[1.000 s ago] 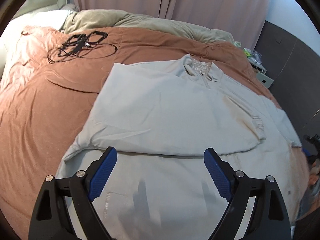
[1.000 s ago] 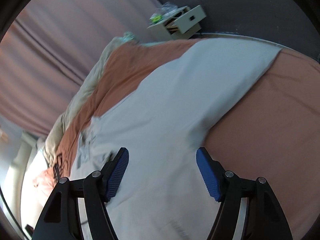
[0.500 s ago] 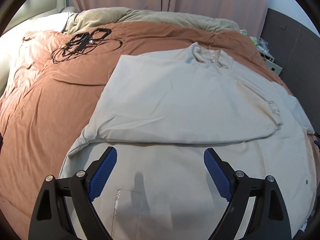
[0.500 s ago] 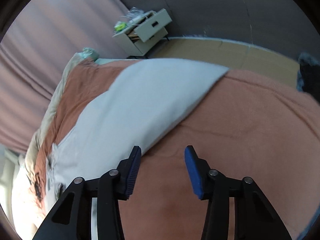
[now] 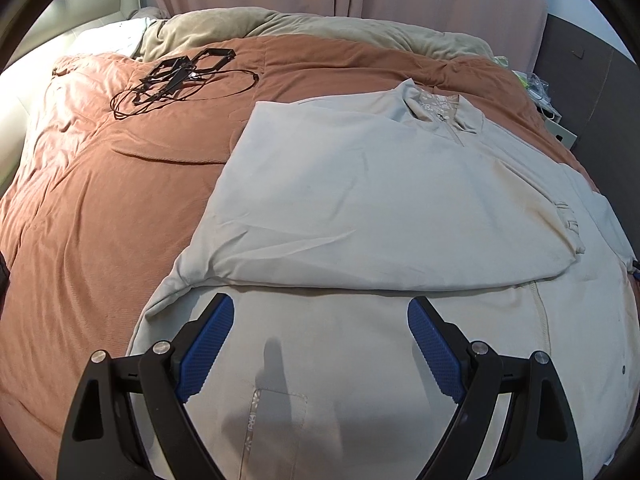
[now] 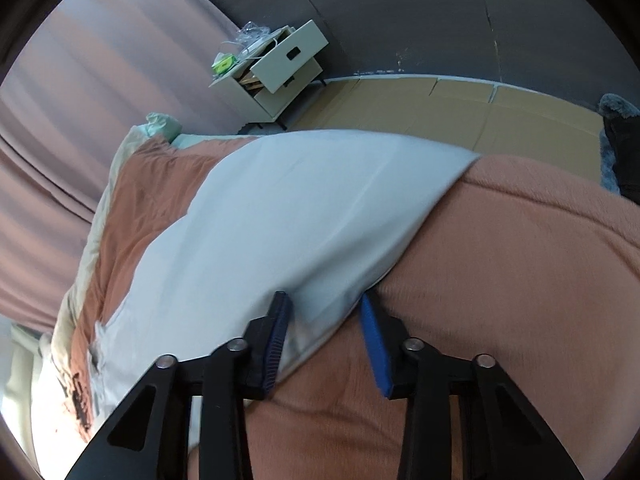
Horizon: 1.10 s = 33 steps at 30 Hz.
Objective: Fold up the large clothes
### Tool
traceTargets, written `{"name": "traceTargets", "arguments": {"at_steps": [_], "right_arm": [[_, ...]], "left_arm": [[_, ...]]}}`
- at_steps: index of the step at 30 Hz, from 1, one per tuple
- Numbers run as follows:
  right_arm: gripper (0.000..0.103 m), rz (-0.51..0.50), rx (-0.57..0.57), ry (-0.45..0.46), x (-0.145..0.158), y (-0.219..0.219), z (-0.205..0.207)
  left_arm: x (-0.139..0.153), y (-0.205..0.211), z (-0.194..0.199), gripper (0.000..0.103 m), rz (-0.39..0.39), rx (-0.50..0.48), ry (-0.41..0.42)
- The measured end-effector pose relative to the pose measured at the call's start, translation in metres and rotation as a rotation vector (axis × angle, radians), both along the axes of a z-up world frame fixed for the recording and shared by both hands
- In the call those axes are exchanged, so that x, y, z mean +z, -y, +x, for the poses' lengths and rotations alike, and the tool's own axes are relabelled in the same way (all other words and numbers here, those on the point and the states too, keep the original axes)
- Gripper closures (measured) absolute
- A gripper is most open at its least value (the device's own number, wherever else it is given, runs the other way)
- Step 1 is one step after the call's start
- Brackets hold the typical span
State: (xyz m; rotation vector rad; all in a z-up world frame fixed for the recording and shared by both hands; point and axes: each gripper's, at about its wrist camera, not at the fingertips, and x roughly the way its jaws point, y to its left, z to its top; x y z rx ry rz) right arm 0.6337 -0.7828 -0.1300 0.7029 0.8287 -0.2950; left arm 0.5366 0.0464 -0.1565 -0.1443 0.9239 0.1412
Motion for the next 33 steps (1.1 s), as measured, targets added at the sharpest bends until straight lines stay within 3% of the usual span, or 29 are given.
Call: {"name": "traceTargets", "arguments": {"at_steps": [3,11,15,20,28,33], "right_arm": [[0.096,-0.083,0.03,0.003,0.003,-0.004,0.006],[0.098,-0.22,0.1,0.088,0.095,-0.026,0.007],[0.098,-0.33,0.175,0.116,0.142,-0.063,0.013],[0.098,-0.454,0.276,0.129,0.177,-0.12,0.023],[0.098,-0.519,0.475,0.17,0.197,-0.22,0.025],[0.098,-0.507,0.62,0.172,0.189,-0.289,0.02]], "left_arm": [[0.0,0.001,0.002,0.013,-0.006,-0.005,-0.009],[0.02,0.005,-0.001,0.013,-0.072,-0.013,0.043],[0.029,0.005,-0.003,0.013,-0.102,-0.004,0.071],[0.04,0.004,-0.005,0.013,-0.134,-0.005,0.11],[0.052,-0.002,-0.008,0.013,-0.2,0.02,0.152],[0.056,-0.001,-0.01,0.013,-0.219,0.023,0.167]]}}
